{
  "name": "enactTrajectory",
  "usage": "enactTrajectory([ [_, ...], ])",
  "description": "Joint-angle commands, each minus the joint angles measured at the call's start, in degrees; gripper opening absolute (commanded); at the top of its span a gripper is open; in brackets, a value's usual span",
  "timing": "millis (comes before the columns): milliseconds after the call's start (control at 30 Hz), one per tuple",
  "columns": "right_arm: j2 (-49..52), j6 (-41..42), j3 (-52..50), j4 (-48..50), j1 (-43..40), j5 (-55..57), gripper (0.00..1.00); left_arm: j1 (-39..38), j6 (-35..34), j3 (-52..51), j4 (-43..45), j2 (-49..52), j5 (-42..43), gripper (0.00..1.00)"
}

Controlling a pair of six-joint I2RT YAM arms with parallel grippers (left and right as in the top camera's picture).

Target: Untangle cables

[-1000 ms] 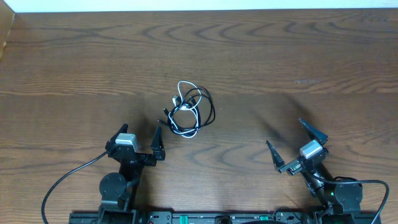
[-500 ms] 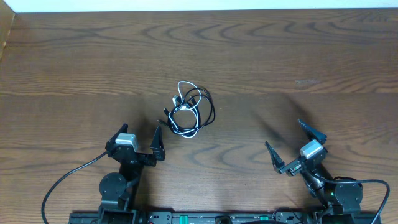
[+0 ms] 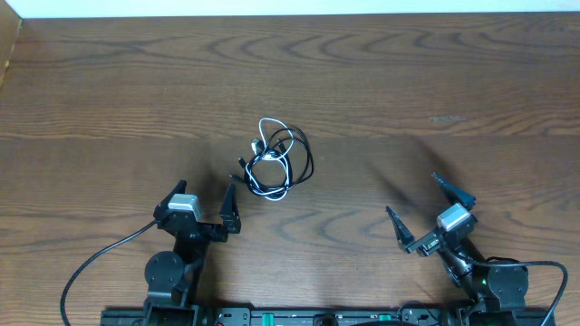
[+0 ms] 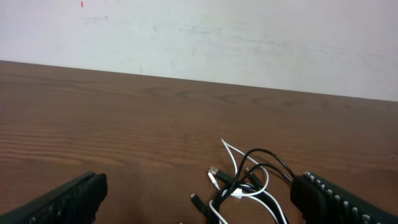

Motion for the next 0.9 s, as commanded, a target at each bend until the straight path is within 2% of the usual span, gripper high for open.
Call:
enactTrajectory([
  [0, -0.13, 0.9, 1.33, -0.2, -0.31, -0.35, 0.99, 0.35, 0.57, -0.5, -2.6, -0.02, 1.03, 1.0],
  [367, -0.13, 1.55, 1.33, -0.39, -0.31, -0.52, 0.99, 0.35, 0.57, -0.5, -2.6, -0.02, 1.03, 1.0],
  [600, -0.13, 2.64, 1.51, 1.29, -0.31, -4.76, 0.99, 0.35, 0.57, -0.5, -2.43, -0.02, 1.05, 1.0],
  [867, -0.07, 3.89, 4.42, -3.32, -0.35, -4.33, 0.99, 0.33, 0.57, -0.5, -2.47, -0.02, 1.05, 1.0],
])
